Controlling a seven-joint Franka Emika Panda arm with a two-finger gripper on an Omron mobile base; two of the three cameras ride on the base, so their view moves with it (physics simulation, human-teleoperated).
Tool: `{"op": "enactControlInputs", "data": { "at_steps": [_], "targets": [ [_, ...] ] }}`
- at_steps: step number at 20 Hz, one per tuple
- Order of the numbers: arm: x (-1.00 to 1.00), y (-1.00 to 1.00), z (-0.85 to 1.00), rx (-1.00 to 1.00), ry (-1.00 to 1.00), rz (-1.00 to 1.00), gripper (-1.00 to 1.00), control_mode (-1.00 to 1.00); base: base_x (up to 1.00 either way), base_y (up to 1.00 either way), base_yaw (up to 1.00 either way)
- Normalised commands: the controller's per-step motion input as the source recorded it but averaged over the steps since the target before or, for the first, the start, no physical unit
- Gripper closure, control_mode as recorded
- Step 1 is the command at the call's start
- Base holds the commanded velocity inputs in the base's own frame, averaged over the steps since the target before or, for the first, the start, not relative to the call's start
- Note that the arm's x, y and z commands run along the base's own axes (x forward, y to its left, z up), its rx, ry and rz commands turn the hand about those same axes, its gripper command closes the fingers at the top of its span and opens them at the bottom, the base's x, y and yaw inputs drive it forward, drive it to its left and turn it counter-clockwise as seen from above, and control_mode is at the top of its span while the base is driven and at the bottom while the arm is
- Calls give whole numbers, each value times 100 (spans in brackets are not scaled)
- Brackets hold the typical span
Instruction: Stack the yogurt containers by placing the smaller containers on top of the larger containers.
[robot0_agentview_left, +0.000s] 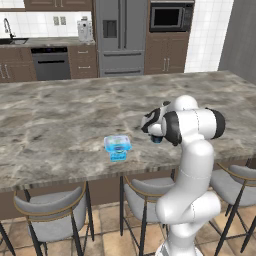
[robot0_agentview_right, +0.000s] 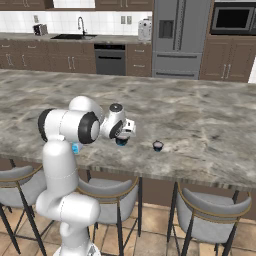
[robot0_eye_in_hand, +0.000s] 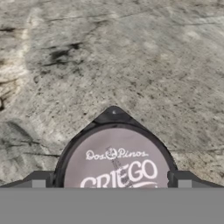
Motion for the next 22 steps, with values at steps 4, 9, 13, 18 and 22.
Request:
{"op": "enactControlInputs", "data": {
  "at_steps": [4, 9, 13, 18, 22],
  "targets": [
    [0, 2, -19, 0, 0, 0, -100, -100, 0, 0, 0],
    [0, 5, -21, 0, 0, 0, 100, -100, 0, 0, 0],
    [0, 2, -17, 0, 0, 0, 100, -100, 0, 0, 0],
    [1, 0, -5, 0, -2, 0, 100, -100, 0, 0, 0],
    [0, 4, -1, 0, 0, 0, 100, -100, 0, 0, 0]
  ]
}}
